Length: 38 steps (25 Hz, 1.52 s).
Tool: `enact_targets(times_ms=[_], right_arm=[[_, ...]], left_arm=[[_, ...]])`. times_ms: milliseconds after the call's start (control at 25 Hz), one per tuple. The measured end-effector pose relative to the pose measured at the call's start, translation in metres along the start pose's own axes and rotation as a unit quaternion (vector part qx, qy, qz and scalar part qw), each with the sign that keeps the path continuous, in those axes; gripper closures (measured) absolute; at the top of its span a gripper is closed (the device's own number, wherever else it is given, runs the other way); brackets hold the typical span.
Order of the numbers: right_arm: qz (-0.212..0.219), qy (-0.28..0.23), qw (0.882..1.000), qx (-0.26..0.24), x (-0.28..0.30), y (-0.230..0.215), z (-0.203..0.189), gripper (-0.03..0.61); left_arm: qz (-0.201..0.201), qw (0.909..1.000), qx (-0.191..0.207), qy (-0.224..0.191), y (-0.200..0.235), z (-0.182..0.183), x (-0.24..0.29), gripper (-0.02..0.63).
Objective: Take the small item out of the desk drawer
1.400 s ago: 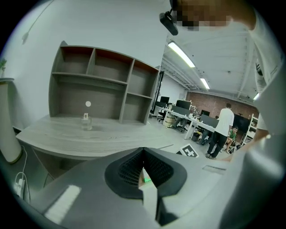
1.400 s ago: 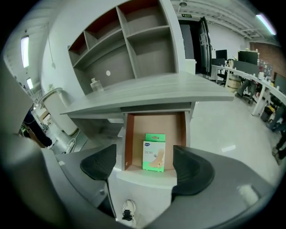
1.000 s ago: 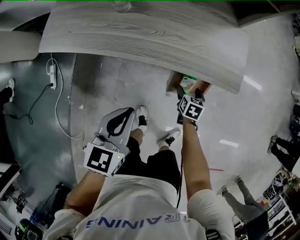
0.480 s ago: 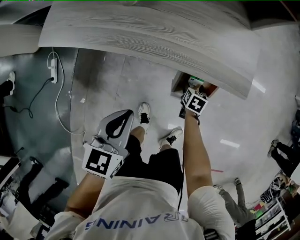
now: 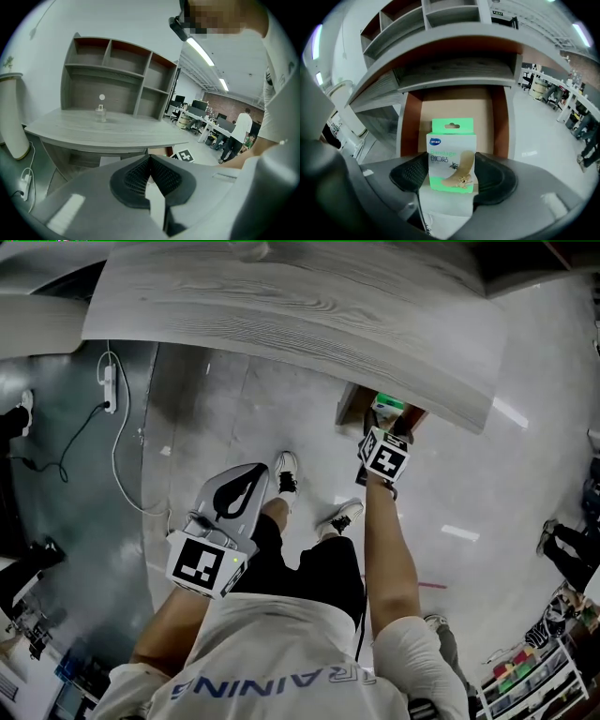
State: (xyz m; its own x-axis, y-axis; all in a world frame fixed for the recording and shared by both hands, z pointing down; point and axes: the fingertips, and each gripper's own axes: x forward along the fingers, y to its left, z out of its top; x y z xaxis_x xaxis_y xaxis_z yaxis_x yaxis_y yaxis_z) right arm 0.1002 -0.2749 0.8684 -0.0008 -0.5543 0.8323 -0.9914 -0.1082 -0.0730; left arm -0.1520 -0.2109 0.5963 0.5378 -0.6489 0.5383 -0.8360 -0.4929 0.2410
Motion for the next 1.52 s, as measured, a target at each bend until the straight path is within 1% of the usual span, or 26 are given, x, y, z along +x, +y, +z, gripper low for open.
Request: enact_targets(times_ms=[160,280,520,720,1080,1360,1520], right_arm=[[0.02,-0.03,0.999,0.015,-0.031,0.002,0.009,0.259],[0.034,-0.051,0.998,0.017,-0.056,0.004,0.017,0.259],[0.05,-0.098,0.994,0.001,-0.118,0.0,0.035,0.261],[0.07,-0.152,0.986,-0.016,-0.189,-0.009,0.065,0.261],[0.097,-0.252,0.962,-0.037,-0.33,-0.025,0.115,0.259],[0.088,-0.34,0.934,-0.058,-0.436,-0.045,0.148,0.259],[0.079,-0.383,0.919,-0.053,-0.492,-0.059,0.168,0.259]], left_arm=[[-0.001,0.9999,0.005,-0.009,-0.012,0.008,-0.003,0.615],[-0.003,0.9997,0.009,-0.021,-0.023,0.018,-0.006,0.615],[-0.002,0.9986,0.019,-0.048,-0.05,0.038,-0.022,0.615],[-0.007,0.9962,0.036,-0.079,-0.081,0.061,-0.035,0.615],[-0.029,0.9891,0.057,-0.132,-0.135,0.105,-0.064,0.615],[-0.049,0.9787,0.082,-0.182,-0.177,0.147,-0.092,0.615],[-0.062,0.9703,0.099,-0.212,-0.199,0.174,-0.105,0.615]])
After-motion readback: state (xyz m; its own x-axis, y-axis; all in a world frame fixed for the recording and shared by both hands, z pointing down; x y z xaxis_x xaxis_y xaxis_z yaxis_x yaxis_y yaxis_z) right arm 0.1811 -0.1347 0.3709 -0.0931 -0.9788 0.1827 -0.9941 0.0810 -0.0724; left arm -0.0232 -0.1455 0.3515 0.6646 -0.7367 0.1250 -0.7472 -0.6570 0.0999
